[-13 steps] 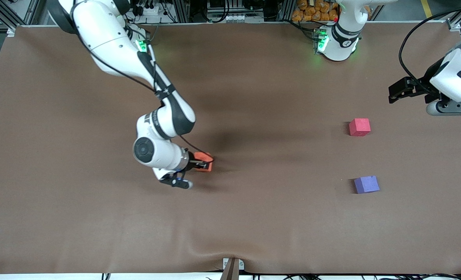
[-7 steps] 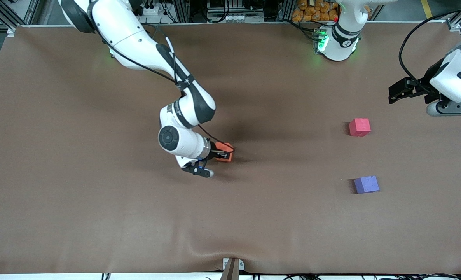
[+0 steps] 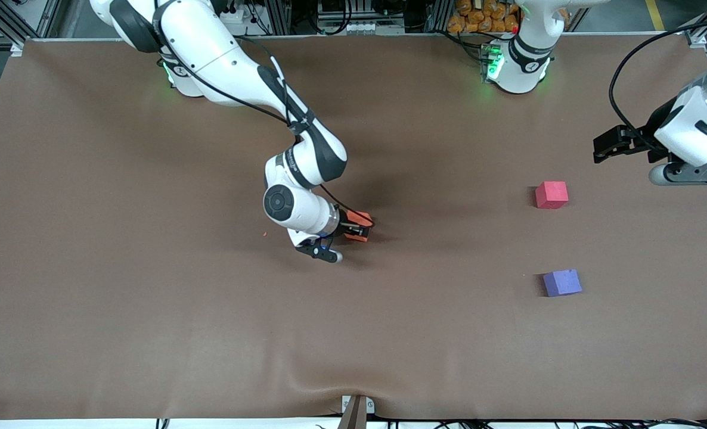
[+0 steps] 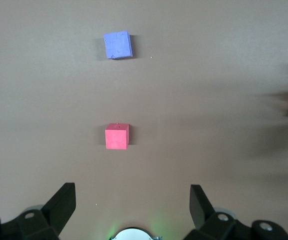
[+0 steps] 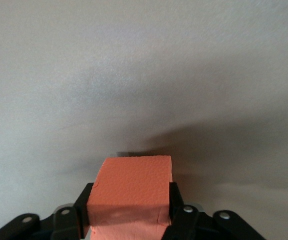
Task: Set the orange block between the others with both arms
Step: 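Carry the orange cube with the right gripper toward the table's middle, then hand the orange cube from the right gripper to the left gripper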
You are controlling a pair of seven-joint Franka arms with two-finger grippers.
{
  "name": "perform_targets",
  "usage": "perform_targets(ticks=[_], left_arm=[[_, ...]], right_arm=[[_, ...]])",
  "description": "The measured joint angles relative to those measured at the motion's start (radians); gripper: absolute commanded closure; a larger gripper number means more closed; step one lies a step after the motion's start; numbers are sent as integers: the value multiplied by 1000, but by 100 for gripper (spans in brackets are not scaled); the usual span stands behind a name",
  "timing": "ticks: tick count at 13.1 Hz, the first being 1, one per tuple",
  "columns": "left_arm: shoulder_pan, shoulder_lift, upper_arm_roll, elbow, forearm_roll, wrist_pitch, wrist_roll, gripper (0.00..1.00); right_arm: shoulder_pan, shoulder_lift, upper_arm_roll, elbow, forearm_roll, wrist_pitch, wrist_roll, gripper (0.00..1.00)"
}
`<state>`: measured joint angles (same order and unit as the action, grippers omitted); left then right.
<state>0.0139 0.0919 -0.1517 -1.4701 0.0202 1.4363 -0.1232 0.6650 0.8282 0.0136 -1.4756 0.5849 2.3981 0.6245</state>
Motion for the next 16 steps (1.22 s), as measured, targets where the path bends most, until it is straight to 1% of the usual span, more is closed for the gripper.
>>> perform_targets(ticks=[1, 2, 3, 6, 8, 10, 13, 15, 16], left_arm=[[-2, 10, -1, -1, 0, 0, 0, 0], [-4, 28, -2, -3, 0, 0, 0, 0], [-6, 51, -3, -4, 0, 2, 0, 0], [-16, 128, -11, -6, -8, 39, 0, 0], [-47, 193, -28, -7, -18, 75, 0, 0], [-119, 259, -36, -7, -19, 137, -4, 0], [-236, 349, -41, -8, -20, 247, -38, 0], [-305, 405, -42, -8, -20, 323, -118, 0], [-336, 431, -42, -7, -20, 368, -147, 0]], right_arm=[[3, 1, 0, 0, 0, 3, 3, 27], [3, 1, 0, 0, 0, 3, 3, 11], [3, 1, 0, 0, 0, 3, 3, 0], [4, 5, -2, 1, 0, 22, 3, 0], [3, 5, -8, 11, 1, 27, 3, 0], [3, 0, -11, 26, 1, 28, 3, 0], [-24, -33, -17, 41, 1, 23, 3, 0], [-53, -70, -19, 46, 1, -13, 3, 0], [-72, -96, -21, 49, -3, -58, 3, 0]])
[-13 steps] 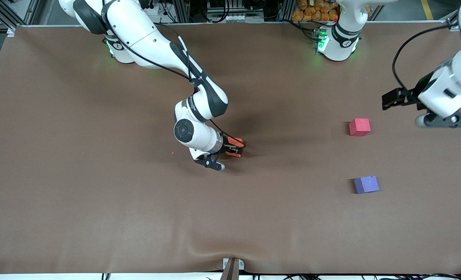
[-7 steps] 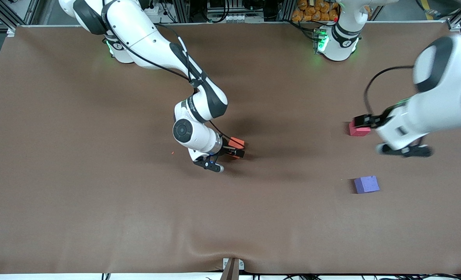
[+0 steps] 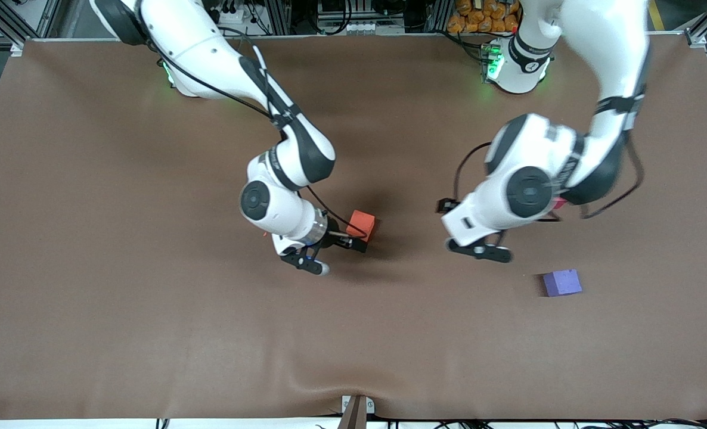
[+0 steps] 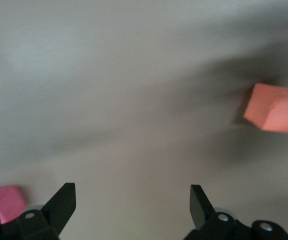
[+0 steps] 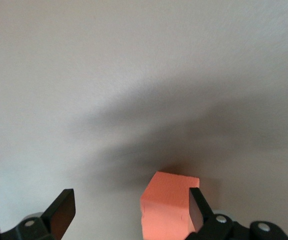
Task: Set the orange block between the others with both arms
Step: 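Hand the orange cube from the right gripper to the left gripper, then carry the orange cube with the left gripper while the right gripper retracts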
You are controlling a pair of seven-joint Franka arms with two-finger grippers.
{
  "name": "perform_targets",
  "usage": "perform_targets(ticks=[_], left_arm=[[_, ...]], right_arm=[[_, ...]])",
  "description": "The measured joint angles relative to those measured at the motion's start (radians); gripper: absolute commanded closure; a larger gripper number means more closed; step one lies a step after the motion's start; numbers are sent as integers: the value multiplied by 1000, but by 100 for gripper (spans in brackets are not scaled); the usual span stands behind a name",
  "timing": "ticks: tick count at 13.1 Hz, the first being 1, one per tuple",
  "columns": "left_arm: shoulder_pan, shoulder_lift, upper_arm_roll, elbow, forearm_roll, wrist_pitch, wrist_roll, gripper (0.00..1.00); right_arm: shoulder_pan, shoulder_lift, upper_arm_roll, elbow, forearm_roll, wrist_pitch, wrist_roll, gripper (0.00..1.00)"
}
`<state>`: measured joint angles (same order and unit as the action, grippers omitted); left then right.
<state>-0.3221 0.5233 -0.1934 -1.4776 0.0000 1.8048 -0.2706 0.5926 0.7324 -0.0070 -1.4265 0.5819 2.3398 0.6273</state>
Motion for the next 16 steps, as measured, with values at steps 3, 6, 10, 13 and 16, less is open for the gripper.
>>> perform_targets(ticks=[3, 6, 10, 13, 16], left_arm=[[-83, 77, 0, 0, 0, 148, -100, 0], [-174, 156, 2, 0, 0, 334, -209, 0], [-271, 239, 11, 6, 3, 539, -285, 0], [-386, 270, 102, 11, 60, 553, -336, 0], [-468, 294, 175, 11, 69, 553, -375, 0]], right_arm=[[-88, -101, -3, 6, -121, -174, -5, 0], [-162, -207, 4, 9, -319, -311, -7, 0], [-277, -354, 78, 12, -474, -512, -7, 0], [-335, -453, 87, 12, -511, -621, -13, 0], [-418, -520, 89, 11, -522, -686, -138, 0]])
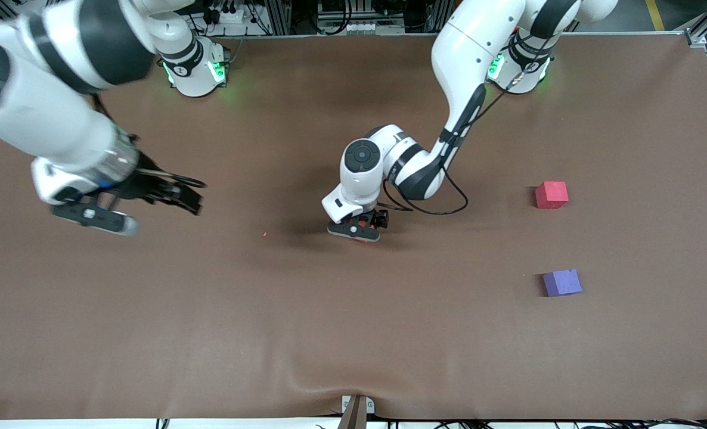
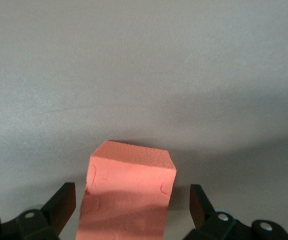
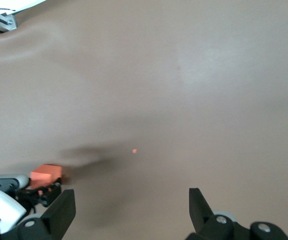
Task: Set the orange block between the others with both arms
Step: 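Carry the orange cube with the left gripper while the right gripper retracts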
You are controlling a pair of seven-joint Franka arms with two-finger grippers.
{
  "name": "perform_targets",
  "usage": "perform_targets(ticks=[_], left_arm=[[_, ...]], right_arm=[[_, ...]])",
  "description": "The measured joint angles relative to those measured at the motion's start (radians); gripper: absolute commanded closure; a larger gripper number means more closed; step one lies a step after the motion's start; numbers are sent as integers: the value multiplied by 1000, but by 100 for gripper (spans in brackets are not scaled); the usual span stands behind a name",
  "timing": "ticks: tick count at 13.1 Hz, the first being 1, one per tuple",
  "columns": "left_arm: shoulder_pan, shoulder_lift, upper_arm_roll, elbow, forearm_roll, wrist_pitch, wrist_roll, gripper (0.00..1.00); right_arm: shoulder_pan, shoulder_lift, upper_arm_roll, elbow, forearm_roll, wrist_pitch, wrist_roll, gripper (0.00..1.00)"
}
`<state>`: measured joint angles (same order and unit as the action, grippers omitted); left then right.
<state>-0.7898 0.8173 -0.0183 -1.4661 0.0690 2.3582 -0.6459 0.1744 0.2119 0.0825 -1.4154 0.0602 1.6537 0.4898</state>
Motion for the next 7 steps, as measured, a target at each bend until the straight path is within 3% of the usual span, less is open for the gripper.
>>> perform_targets(ticks=[1, 3, 4, 7], left_arm=[[0, 5, 2, 0, 0, 0, -4, 21], [2, 9, 5, 0, 1, 0, -66, 93], [2, 11, 6, 0, 2, 0, -108, 100], [2, 10, 7, 3, 3, -5, -189, 100]], right_arm=[[-36, -13, 0, 0, -1, -20, -68, 0], [-112, -29, 0, -1, -3, -34, -195, 0], [-151, -32, 0, -1, -4, -35, -249, 0], [-253, -35, -2, -2, -34, -36, -432, 0]])
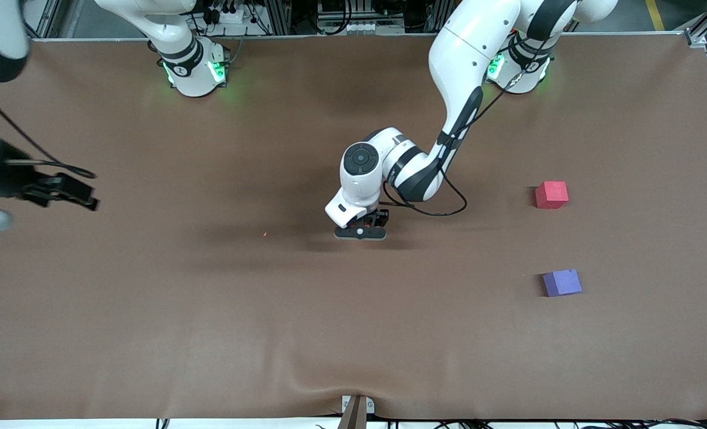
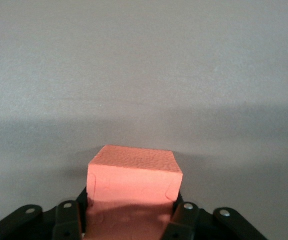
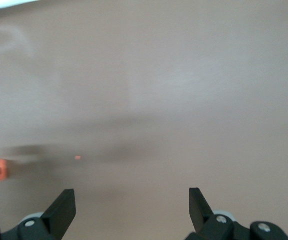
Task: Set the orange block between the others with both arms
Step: 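Carry the orange cube with the left gripper while the right gripper retracts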
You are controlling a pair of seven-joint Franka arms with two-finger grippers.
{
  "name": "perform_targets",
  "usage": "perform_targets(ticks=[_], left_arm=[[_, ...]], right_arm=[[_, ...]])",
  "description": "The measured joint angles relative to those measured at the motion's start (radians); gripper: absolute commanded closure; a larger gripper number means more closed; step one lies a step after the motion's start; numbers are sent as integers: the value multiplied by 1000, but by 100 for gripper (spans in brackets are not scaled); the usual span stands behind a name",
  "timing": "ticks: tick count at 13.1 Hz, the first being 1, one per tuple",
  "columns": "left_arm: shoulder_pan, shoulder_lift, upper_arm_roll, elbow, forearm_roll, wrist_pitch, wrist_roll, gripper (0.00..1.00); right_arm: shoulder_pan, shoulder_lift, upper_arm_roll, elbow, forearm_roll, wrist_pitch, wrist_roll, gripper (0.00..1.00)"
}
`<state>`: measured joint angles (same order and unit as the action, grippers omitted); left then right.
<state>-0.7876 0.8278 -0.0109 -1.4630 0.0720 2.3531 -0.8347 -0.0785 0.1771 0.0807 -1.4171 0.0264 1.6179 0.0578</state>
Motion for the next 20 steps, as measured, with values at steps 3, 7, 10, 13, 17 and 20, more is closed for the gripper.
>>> perform_targets(ticks=[3, 7, 10, 13, 17, 20], left_arm=[[32, -22, 45, 21, 0, -93, -78, 100], [258, -145, 58, 10, 1, -310, -85, 100], [425, -185, 54, -73, 6, -324, -18, 100], [523, -242, 51, -201, 7, -323, 166, 100], [581, -357, 50, -414, 7, -190, 287, 100], [634, -379, 49, -523, 7, -68, 329, 100]], right_arm=[[-25, 0, -22, -1, -45, 0, -124, 0], [-26, 0, -60, -5, -48, 0, -205, 0], [-24, 0, -60, -10, -48, 0, -205, 0], [-17, 0, -57, -13, -48, -1, -205, 0], [-7, 0, -52, -14, -48, -59, -185, 0], [1, 0, -50, -14, -48, -63, -184, 0]])
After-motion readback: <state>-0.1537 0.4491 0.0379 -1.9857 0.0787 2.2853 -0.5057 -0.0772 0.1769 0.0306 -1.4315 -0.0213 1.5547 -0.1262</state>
